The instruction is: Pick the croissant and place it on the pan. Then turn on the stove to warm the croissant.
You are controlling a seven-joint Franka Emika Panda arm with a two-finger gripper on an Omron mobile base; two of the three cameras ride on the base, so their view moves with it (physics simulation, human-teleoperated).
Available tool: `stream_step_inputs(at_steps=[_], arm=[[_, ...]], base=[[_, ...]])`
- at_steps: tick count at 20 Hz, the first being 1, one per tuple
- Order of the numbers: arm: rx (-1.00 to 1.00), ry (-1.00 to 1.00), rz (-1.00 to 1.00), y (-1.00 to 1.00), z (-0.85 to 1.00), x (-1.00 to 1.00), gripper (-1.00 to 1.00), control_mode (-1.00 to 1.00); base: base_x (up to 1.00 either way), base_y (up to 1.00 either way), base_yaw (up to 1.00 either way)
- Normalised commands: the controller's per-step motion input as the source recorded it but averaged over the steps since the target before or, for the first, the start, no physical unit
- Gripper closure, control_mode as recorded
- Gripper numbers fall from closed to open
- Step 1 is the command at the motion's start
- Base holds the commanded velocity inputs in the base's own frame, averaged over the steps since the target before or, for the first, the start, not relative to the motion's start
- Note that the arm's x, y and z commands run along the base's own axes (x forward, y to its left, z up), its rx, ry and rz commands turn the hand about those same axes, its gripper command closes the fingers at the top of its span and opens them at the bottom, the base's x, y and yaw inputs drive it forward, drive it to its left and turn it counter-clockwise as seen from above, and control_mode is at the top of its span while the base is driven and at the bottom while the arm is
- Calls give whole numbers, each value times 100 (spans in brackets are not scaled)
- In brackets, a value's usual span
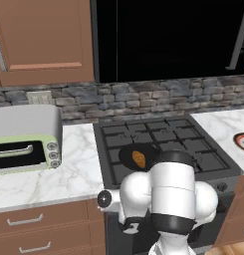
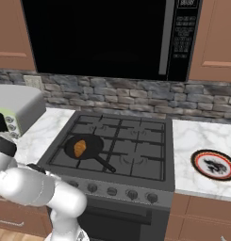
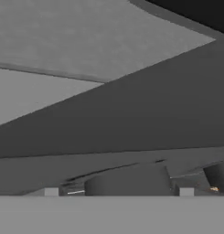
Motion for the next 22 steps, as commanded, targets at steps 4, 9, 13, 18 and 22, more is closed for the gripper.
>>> stream_step_inputs(at_steps=[4, 9, 13, 18, 22], arm=[[0, -5, 0, -22, -20, 31, -100, -100], [0, -4, 0, -23, -16, 26, 100, -100], [0, -8, 0, -68, -35, 0, 100, -100], [0, 2, 3, -17, -11, 0, 100, -100], [-13, 30, 17, 51, -6, -24, 100, -100]], base=[[0, 0, 0], [0, 0, 0], [0, 0, 0], [0, 0, 0], [0, 0, 0]])
